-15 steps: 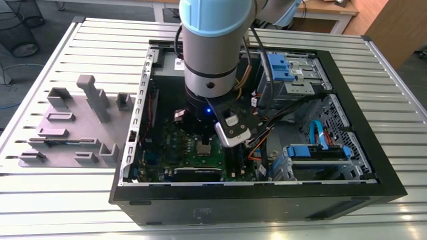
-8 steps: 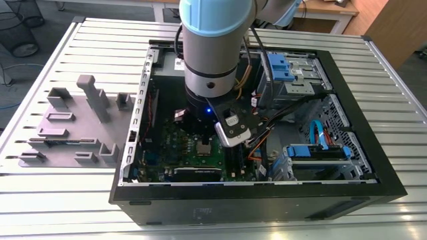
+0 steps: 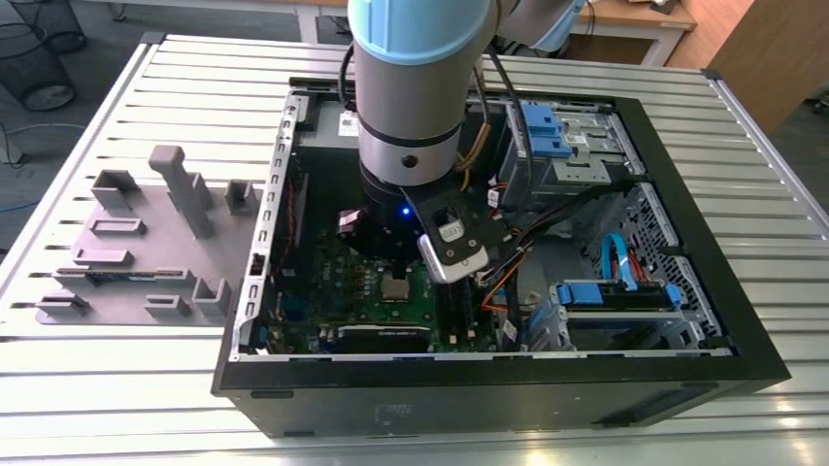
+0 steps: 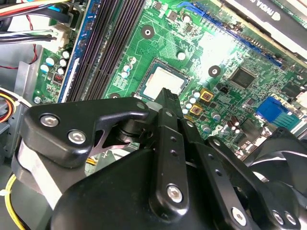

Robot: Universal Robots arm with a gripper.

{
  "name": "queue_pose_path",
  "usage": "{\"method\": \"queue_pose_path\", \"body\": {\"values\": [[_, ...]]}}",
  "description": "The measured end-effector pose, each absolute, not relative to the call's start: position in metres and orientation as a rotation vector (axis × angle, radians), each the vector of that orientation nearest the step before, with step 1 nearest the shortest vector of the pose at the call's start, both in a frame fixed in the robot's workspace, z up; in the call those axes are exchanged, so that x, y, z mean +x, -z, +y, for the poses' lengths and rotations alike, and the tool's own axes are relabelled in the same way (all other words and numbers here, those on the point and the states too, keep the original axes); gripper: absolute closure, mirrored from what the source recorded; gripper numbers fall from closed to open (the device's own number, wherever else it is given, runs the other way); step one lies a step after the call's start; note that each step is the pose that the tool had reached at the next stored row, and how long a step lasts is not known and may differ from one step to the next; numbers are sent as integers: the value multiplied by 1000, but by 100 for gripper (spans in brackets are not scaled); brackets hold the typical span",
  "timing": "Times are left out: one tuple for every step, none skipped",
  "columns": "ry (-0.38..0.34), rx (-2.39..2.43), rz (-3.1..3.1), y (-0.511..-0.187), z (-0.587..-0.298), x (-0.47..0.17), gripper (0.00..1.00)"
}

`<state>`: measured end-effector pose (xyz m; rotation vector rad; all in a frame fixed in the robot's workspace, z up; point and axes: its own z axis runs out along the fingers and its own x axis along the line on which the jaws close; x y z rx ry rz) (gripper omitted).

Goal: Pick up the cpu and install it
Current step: 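Close the cpu cover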

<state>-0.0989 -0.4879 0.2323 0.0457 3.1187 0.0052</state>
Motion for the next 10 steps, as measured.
{"method": "queue_pose_path", "body": {"values": [[-5, 46, 3119, -232, -488, -99, 90], [-5, 46, 3119, -232, -488, -99, 90], [-5, 46, 3119, -232, -488, -99, 90], [-5, 46, 3119, -232, -488, -99, 90], [-5, 46, 3119, -232, -488, -99, 90], [-5, 46, 3119, -232, -488, -99, 90], [-5, 46, 3119, -232, -488, -99, 90], [-5, 46, 3119, -232, -488, -99, 90], [-5, 46, 3119, -233, -488, -99, 90], [-4, 46, 3119, -234, -488, -99, 90]]}}
